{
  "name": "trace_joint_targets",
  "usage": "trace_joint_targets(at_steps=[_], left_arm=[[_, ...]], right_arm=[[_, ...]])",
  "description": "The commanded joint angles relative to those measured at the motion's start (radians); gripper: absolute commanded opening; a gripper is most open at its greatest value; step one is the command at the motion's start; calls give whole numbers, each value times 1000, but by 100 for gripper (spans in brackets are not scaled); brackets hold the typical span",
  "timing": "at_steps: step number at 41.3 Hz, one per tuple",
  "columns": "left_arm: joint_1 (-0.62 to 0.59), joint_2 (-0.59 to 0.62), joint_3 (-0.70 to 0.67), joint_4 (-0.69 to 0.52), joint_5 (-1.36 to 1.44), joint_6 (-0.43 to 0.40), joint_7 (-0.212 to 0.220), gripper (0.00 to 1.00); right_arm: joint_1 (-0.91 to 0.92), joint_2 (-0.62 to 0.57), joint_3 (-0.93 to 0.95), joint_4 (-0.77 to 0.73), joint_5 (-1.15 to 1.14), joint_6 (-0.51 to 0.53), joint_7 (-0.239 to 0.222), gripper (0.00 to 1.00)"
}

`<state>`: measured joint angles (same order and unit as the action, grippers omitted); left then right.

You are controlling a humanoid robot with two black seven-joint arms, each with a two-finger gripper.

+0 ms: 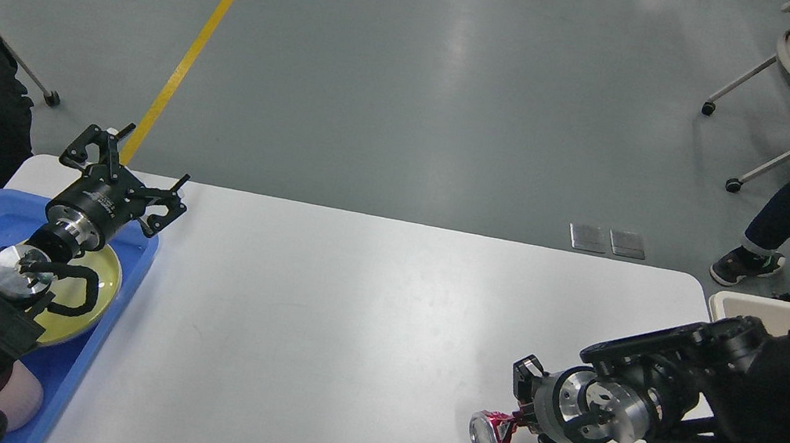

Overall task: Tidy desktop
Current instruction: 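Lift the red wrapper with the right gripper and drop it into the bin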

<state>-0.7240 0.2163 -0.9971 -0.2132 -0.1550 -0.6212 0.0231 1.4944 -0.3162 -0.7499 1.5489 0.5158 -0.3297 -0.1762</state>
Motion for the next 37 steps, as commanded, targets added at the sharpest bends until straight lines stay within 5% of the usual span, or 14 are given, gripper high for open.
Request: trace_joint_targets(at_steps=[1,9,12,14,18,30,37], left_arm=[[0,0,0,0,0,0,0,100],[0,0,0,0,0,0,-2,100],[1,0,0,0,0,0,-2,100],[0,0,0,0,0,0,0,100],[0,0,0,0,2,0,0,100],[0,0,0,0,2,0,0,100],[0,0,0,0,0,0,-2,100]], right_arm=[[159,-21,-5,108,-121,1,0,0],[441,-17,-61,196,-238,107,6,0],[548,-15,-86,196,-295,281,6,0],[662,-18,-97,196,-386,517,7,0],[714,-17,-126,196,-462,639,6,0],[551,-101,-400,83,-635,522,4,0],[216,-221,-451,-317,-668,502,4,0]])
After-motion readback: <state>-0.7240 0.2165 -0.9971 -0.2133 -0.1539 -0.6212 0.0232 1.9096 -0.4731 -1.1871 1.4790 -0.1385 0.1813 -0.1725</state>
